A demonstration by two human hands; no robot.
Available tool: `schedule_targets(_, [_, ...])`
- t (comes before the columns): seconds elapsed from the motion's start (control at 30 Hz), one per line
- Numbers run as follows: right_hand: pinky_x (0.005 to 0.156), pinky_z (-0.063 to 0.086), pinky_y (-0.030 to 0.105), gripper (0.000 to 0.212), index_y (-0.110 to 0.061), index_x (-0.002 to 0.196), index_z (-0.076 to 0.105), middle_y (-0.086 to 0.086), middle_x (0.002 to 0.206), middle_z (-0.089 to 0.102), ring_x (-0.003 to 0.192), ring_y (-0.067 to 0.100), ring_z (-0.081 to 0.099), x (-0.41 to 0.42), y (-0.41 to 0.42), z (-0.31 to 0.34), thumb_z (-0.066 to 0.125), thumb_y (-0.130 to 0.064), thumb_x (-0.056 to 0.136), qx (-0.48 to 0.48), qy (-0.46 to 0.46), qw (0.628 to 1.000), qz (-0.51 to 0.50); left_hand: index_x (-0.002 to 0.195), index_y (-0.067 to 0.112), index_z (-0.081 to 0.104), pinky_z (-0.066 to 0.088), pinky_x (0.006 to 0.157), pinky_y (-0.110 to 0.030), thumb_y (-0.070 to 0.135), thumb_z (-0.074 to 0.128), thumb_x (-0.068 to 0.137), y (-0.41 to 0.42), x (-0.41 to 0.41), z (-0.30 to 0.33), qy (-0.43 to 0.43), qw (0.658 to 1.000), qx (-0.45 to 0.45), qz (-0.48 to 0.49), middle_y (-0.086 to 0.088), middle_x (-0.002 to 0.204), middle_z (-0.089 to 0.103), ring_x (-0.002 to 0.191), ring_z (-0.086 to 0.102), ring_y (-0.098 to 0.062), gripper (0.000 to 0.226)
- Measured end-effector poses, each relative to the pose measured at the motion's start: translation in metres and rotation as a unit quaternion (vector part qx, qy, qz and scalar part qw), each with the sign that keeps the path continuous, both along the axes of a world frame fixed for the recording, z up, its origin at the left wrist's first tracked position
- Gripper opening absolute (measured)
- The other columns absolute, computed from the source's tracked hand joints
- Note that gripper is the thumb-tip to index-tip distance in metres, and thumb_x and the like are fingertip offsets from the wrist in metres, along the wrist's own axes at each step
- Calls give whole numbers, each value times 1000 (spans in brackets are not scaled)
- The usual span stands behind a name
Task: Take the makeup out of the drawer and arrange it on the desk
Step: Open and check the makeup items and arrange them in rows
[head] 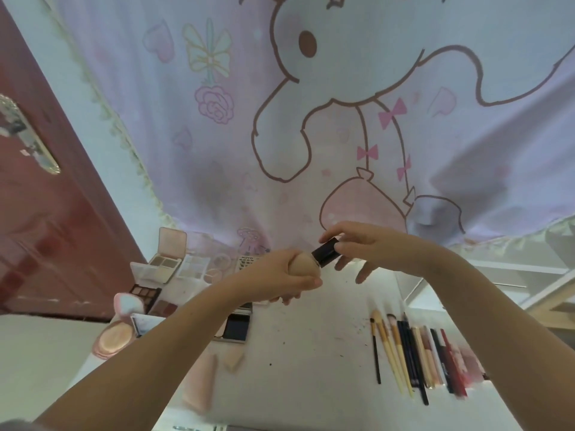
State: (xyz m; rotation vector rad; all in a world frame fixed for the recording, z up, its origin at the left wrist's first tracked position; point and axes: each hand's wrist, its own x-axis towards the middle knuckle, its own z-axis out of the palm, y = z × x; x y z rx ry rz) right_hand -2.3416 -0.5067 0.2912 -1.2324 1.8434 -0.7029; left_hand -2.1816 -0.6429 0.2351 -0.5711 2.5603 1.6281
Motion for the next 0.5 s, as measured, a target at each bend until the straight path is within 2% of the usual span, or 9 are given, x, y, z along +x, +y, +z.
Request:
schedule_targets(0.03, [59, 51, 20, 18, -29, 104, 55, -4, 93, 69, 80, 11, 68, 1, -1, 2, 43, -39, 97, 15, 3, 1000, -6, 110, 24, 55, 45, 51, -26, 39, 69, 82, 0, 1, 0, 3, 1000, -7, 1, 1, 69, 64, 53, 57, -11, 34])
schedule_targets(0.1, [50, 45, 17, 37, -22, 96, 59, -3, 69, 69, 56, 8, 62, 4, -7, 0, 36, -51, 96, 52, 72, 996, -16, 110, 23, 55, 46, 52, -25, 39, 69, 81, 1, 0, 1, 5, 1000, -20, -2, 0, 70, 65, 52, 57, -11, 35])
schedule_targets(0.13, [48, 41, 16, 40, -18, 92, 60, -3, 62, 65, 47, 5, 54, 4, -10, -2, 36, -50, 96, 59, 103, 993, -20, 109, 22, 55, 46, 51, -24, 39, 69, 81, 2, -1, 0, 3, 1000, -23, -4, 0, 71, 65, 51, 57, -10, 36])
schedule_targets(0.17, [47, 39, 15, 36, -17, 91, 59, -4, 63, 62, 46, 3, 50, 3, -11, -2, 39, -46, 97, 58, 119, 991, -13, 109, 21, 55, 45, 49, -22, 38, 69, 81, 3, -2, 0, 1, 1000, -23, -4, 0, 71, 65, 51, 57, -9, 35])
schedule_targets(0.2, [49, 41, 15, 25, -19, 92, 58, -3, 71, 63, 51, 3, 52, 1, -10, -2, 43, -39, 98, 53, 116, 992, 1, 108, 20, 55, 44, 46, -20, 37, 69, 82, 3, -3, 0, 2, 1000, -21, -5, -1, 70, 64, 50, 56, -8, 35])
schedule_targets(0.27, [59, 49, 17, 9, -26, 103, 56, -2, 95, 65, 76, 6, 63, -5, -6, 3, 49, -28, 96, 42, 55, 997, 23, 108, 19, 55, 42, 44, -18, 36, 69, 83, 3, -4, -1, 5, 1000, -21, -4, -1, 70, 64, 49, 56, -7, 33])
schedule_targets(0.33, [63, 54, 22, 19, -25, 112, 55, 1, 103, 67, 87, 14, 68, -6, -4, 6, 49, -34, 96, 53, 0, 999, 12, 110, 22, 54, 44, 45, -20, 38, 69, 82, 2, -6, -3, 5, 1000, -23, 2, 0, 71, 65, 50, 57, -7, 36])
schedule_targets(0.43, [51, 48, 20, 36, -19, 100, 59, -1, 75, 69, 58, 10, 63, -2, -10, 2, 40, -50, 95, 73, 62, 995, -1, 112, 24, 53, 46, 49, -20, 40, 69, 81, 2, -10, -4, 11, 1000, -29, 4, 2, 72, 66, 52, 58, -6, 38])
schedule_targets(0.5, [46, 41, 16, 31, -18, 89, 59, -4, 63, 62, 45, 5, 51, -4, -12, 1, 43, -43, 96, 44, 95, 995, -5, 111, 24, 55, 46, 48, -19, 38, 69, 81, 3, -14, -3, 18, 1000, -25, 1, 2, 73, 65, 52, 58, -6, 36])
